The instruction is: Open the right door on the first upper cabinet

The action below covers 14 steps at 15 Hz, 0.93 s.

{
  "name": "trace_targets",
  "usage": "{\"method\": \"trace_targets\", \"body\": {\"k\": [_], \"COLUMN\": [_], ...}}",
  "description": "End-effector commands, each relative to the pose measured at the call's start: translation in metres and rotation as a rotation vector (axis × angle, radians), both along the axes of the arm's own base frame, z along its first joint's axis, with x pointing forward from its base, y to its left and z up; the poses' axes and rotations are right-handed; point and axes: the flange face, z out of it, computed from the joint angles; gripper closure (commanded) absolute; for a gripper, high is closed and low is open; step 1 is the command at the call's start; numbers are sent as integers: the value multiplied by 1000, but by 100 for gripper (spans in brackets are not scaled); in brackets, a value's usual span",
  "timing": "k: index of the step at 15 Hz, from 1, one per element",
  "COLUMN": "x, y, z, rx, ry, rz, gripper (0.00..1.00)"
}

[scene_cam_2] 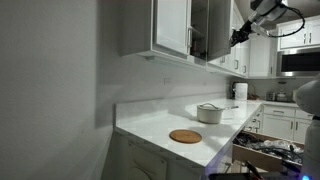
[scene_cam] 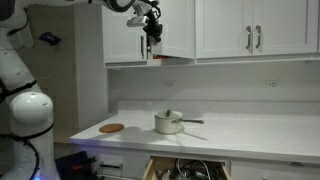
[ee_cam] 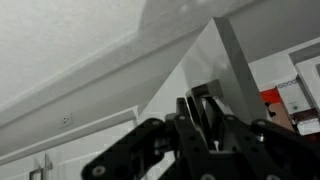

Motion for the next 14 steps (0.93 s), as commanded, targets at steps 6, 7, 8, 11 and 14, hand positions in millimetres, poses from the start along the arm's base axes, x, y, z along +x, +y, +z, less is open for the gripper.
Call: {"method": "trace_targets", "body": {"k": [6,7,8,11,14], "x": [3,3,0,-4,-7], "y": [2,-4,-8,-28,-51], "z": [-9,-8,-9,-12,-15], "rx": [-37,-20,-8,35,87], "ry": [95,85,87,88,93], "rz": [-212,-233,-249,-299,-357], "gripper": [94,94,94,94,94]}}
